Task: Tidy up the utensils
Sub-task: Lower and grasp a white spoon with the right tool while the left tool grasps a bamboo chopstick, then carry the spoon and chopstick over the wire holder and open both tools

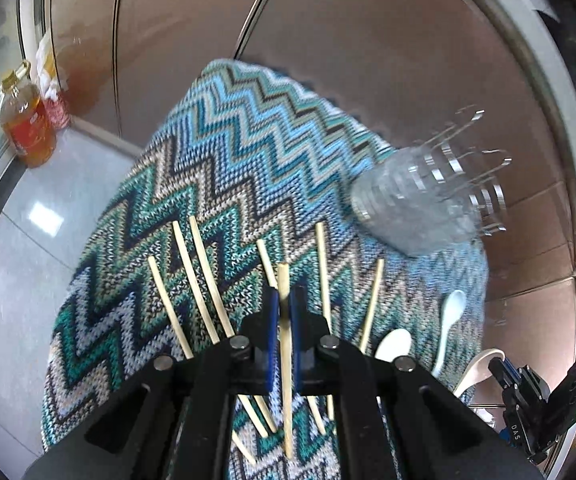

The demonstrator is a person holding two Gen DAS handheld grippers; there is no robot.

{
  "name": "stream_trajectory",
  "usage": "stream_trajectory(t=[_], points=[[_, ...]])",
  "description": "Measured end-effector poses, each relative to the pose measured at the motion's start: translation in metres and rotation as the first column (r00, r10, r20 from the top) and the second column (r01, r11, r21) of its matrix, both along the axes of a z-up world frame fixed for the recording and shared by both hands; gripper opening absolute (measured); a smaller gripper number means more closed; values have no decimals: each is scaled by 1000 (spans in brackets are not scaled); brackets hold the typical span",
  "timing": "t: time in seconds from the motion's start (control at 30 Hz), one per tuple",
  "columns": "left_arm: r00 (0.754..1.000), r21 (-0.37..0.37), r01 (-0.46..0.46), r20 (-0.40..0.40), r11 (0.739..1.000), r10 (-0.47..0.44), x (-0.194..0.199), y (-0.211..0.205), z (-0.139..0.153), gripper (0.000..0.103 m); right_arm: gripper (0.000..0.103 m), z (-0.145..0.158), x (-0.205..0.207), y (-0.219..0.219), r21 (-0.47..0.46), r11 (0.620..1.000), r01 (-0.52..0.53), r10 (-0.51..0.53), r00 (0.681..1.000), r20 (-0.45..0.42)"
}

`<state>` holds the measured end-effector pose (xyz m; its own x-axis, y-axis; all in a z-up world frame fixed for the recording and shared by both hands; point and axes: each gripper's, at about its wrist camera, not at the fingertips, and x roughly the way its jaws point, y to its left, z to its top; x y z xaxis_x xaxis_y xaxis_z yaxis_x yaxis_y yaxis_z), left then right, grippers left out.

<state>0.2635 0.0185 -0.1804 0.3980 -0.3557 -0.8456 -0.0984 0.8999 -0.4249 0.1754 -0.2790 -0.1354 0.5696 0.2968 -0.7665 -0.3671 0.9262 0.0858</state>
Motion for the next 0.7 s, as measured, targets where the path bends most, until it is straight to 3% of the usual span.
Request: stream_trajectory(t=[0.3, 0.7], points=[[987, -15, 15, 163, 1000, -12, -24, -1, 69, 5, 6, 60, -37, 5, -37, 996, 80, -73, 985, 158], [921, -24, 40, 388, 999, -28, 7, -18, 178, 5, 6, 135, 6, 7, -9, 978, 210, -192, 907, 374]])
